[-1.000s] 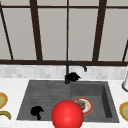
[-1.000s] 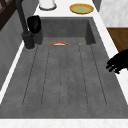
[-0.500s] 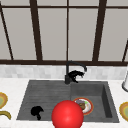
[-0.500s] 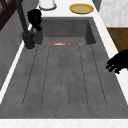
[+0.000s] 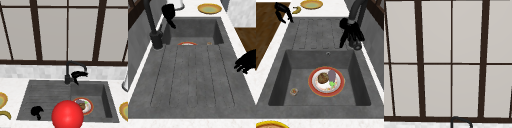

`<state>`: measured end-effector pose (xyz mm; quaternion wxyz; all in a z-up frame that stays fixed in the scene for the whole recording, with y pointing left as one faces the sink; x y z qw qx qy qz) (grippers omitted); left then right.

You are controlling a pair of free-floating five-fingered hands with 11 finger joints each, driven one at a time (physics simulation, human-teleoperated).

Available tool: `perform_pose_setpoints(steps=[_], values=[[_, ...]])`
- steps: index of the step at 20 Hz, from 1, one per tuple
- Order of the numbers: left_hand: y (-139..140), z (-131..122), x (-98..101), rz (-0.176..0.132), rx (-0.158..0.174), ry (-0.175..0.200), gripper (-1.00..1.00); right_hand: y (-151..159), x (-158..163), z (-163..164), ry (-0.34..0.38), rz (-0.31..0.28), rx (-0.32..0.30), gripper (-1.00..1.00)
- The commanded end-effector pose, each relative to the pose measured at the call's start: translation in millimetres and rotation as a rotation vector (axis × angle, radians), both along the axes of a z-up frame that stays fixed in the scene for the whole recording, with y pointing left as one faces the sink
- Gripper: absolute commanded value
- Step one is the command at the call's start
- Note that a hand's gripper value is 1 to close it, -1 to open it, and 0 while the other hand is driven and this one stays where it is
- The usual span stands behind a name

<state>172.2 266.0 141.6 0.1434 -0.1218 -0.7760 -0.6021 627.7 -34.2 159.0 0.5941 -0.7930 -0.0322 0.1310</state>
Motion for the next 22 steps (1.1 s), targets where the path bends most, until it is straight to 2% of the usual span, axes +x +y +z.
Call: perform_pose_setpoints(steps=[1,10,15,17,22], values=[[0.0,0.0,0.0,0.0,0.0,0.0,0.0,-7.6,-18.1,0.8,0.023,0.022,0.109,-1.0],[0.0,0.0,0.0,0.0,0.0,0.0,0.0,-17.6,-62.9,-11.8,0.08,0.093,0.214,-1.0],[0.0,0.0,0.0,0.0,0.0,0.0,0.0,-17.7,-67.0,-28.9,0.117,0.165,0.219,-1.0],[0.0,0.0,0.0,0.0,0.0,0.0,0.0,-18.3,-71.5,-37.8,0.135,0.18,0.246,-1.0],[0.0,0.0,0.0,0.0,0.0,0.0,0.0,-19.4,-75.2,-56.1,0.156,0.266,0.286,-1.0]])
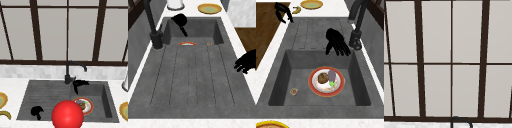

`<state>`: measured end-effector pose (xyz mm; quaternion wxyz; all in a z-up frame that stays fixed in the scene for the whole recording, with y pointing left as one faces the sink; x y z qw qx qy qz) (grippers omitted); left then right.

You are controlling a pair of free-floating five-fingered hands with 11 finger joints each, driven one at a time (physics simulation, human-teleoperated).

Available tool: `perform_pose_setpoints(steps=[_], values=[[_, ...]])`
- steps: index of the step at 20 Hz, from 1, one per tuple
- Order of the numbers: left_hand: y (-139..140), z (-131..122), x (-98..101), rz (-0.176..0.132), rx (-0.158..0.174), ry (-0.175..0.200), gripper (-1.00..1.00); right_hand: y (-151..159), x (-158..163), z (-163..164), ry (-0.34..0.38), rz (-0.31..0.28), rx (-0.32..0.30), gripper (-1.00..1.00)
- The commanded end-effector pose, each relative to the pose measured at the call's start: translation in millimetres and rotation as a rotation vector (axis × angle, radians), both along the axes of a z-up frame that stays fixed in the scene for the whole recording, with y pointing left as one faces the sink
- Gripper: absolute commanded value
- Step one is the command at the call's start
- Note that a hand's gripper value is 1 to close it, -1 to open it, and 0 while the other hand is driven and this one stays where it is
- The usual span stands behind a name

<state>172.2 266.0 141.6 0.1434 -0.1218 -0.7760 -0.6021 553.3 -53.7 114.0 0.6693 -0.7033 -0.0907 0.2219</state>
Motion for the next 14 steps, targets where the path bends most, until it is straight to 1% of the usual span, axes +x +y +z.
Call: perform_pose_setpoints(steps=[1,5,7,9,12,14], values=[[0.0,0.0,0.0,0.0,0.0,0.0,0.0,0.0,-1.7,-15.3,0.051,0.099,0.062,-1.0],[0.0,0.0,0.0,0.0,0.0,0.0,0.0,-0.2,-6.4,-30.7,0.068,0.169,0.115,-1.0],[0.0,0.0,0.0,0.0,0.0,0.0,0.0,-2.1,-15.7,-36.7,0.073,0.189,0.146,-1.0],[0.0,0.0,0.0,0.0,0.0,0.0,0.0,-3.9,-22.0,-42.4,0.077,0.222,0.18,-1.0],[0.0,0.0,0.0,0.0,0.0,0.0,0.0,-4.0,-29.7,-49.1,0.081,0.272,0.253,-1.0],[0.0,0.0,0.0,0.0,0.0,0.0,0.0,-5.7,-34.3,-52.4,0.085,0.287,0.307,-1.0]])
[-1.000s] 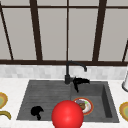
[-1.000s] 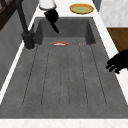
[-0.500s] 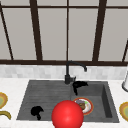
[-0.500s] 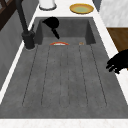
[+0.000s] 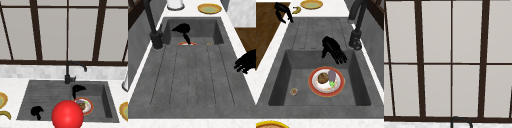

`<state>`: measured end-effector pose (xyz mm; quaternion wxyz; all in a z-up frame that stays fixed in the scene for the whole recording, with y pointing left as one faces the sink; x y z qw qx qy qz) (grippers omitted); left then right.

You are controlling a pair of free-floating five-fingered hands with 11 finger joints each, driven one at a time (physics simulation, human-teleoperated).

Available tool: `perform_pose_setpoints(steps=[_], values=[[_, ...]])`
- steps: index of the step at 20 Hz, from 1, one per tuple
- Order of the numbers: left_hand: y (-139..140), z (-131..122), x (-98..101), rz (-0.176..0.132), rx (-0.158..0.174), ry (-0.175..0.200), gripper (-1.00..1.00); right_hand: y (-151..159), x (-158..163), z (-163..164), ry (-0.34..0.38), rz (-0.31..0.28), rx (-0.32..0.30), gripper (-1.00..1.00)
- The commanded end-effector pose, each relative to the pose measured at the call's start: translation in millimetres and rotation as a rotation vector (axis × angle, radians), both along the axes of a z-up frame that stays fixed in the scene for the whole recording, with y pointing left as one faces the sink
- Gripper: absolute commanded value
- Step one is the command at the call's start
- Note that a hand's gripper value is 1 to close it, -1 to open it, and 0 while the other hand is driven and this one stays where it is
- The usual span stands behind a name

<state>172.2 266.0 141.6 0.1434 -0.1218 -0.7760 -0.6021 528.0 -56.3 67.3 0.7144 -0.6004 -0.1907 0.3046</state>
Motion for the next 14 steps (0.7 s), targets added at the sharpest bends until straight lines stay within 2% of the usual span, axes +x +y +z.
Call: perform_pose_setpoints(steps=[1,3,8,11,13,14], values=[[0.0,0.0,0.0,0.0,0.0,0.0,0.0,-6.8,-10.9,-8.0,0.06,0.038,0.088,-1.0],[0.0,0.0,0.0,0.0,0.0,0.0,0.0,-20.1,-10.4,-11.9,0.06,0.033,0.09,-1.0],[0.0,0.0,0.0,0.0,0.0,0.0,0.0,-44.3,-9.5,-37.2,0.105,0.026,0.168,-1.0],[0.0,0.0,0.0,0.0,0.0,0.0,0.0,-54.3,-9.4,-52.2,0.134,0.057,0.176,-1.0],[0.0,0.0,0.0,0.0,0.0,0.0,0.0,-59.0,-20.9,-65.7,0.126,0.081,0.181,-1.0],[0.0,0.0,0.0,0.0,0.0,0.0,0.0,-51.8,-24.1,-72.4,0.126,0.088,0.17,-1.0]])
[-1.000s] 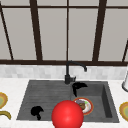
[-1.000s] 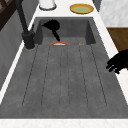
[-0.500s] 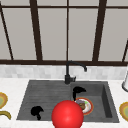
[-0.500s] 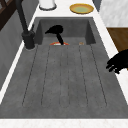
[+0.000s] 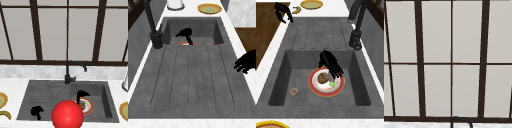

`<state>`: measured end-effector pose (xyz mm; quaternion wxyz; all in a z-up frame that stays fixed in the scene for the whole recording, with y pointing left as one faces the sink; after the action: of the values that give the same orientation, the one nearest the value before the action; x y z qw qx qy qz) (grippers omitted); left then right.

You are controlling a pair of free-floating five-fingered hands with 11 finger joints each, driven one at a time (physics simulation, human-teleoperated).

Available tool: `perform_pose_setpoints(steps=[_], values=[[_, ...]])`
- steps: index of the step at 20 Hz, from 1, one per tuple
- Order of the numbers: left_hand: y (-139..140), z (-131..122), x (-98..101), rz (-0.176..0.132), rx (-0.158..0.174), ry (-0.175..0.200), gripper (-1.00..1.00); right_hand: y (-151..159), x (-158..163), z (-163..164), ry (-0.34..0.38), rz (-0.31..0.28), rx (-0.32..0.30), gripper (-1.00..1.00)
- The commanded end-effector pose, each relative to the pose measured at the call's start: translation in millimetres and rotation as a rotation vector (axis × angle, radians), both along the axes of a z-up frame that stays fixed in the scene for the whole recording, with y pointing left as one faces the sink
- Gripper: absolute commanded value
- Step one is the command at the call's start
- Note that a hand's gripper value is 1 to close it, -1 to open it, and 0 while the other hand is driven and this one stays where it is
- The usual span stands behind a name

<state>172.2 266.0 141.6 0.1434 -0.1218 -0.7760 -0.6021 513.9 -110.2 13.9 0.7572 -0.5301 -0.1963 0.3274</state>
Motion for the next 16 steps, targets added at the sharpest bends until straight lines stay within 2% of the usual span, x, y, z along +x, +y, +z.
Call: perform_pose_setpoints(steps=[1,4,5,8,10,12,16], values=[[0.0,0.0,0.0,0.0,0.0,0.0,0.0,12.5,-4.4,-23.9,0.051,0.031,0.009,-1.0],[0.0,0.0,0.0,0.0,0.0,0.0,0.0,17.1,-12.1,-39.6,0.062,0.023,0.012,-1.0],[0.0,0.0,0.0,0.0,0.0,0.0,0.0,11.9,-20.1,-43.1,0.064,-0.002,0.025,-1.0],[0.0,0.0,0.0,0.0,0.0,0.0,0.0,10.7,-24.3,-55.0,0.08,-0.018,0.066,-1.0],[0.0,0.0,0.0,0.0,0.0,0.0,0.0,11.6,-19.8,-66.1,0.105,-0.01,0.082,-1.0],[0.0,0.0,0.0,0.0,0.0,0.0,0.0,11.6,-15.1,-78.2,0.139,0.043,0.076,-1.0],[0.0,0.0,0.0,0.0,0.0,0.0,0.0,9.9,-19.9,-96.5,0.159,0.015,0.107,-1.0]])
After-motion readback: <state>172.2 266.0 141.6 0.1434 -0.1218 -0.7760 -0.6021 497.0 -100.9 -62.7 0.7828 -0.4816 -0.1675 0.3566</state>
